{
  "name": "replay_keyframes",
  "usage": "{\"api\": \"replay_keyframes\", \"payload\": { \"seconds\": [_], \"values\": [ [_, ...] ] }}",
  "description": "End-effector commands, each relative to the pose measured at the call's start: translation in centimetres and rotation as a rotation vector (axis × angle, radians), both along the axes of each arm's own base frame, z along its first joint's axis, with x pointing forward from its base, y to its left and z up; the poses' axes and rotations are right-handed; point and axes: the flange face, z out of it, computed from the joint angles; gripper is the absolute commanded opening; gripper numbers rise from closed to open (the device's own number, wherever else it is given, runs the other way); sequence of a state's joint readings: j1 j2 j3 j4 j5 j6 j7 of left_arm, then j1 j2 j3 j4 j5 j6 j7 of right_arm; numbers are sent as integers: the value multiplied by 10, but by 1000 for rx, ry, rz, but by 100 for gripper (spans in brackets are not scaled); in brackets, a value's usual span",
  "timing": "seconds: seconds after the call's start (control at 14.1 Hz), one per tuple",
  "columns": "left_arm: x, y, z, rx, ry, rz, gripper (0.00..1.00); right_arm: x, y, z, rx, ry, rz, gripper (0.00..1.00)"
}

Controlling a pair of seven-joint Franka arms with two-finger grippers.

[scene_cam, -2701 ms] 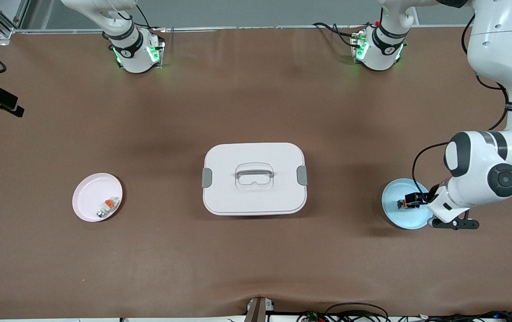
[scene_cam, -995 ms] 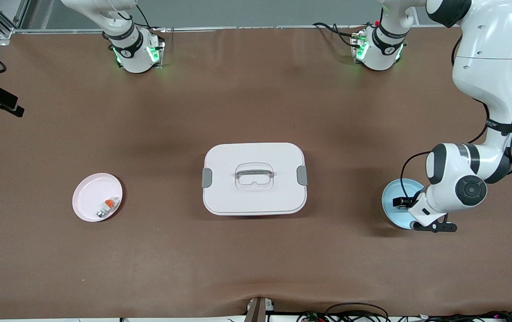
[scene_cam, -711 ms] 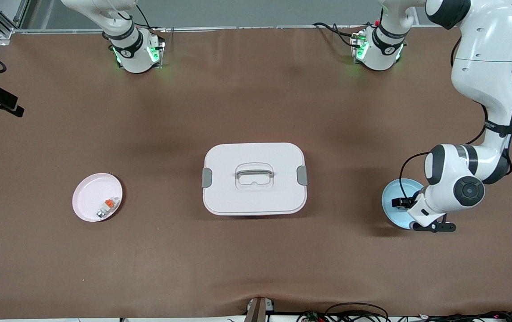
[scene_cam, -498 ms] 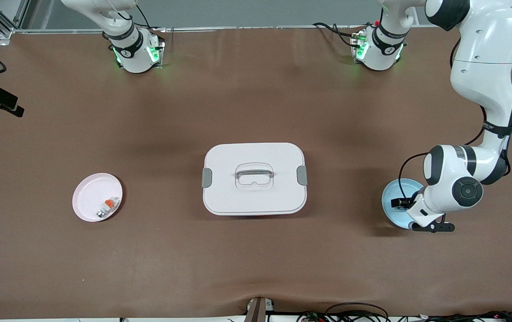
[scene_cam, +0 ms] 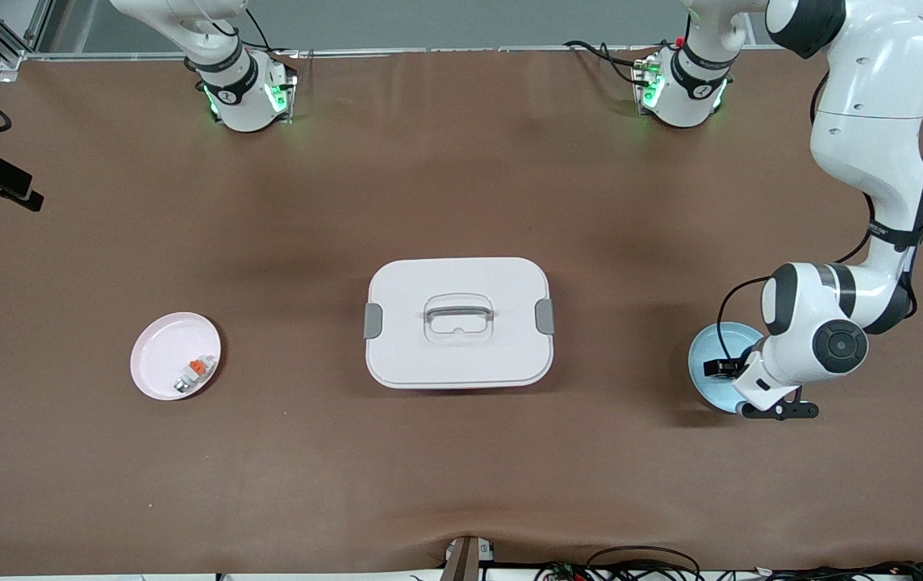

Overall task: Transfer orange switch to right arm and place
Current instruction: 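Close the left gripper on the black-orange switch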

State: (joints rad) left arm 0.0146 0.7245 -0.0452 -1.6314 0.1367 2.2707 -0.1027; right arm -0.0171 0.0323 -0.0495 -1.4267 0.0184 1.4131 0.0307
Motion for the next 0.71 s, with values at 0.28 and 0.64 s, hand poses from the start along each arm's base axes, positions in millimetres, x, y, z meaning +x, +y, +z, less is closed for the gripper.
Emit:
{"api": "replay_keyframes", "payload": {
  "seconds": [0.28,0.64],
  "values": [
    [4,1,-4,4,-21,10,100,-4,-2,5,-12,-8,7,100],
    [3,2,-3,4,-22,13,53,-4,-1,5,-12,-8,9,100]
  ]
}}
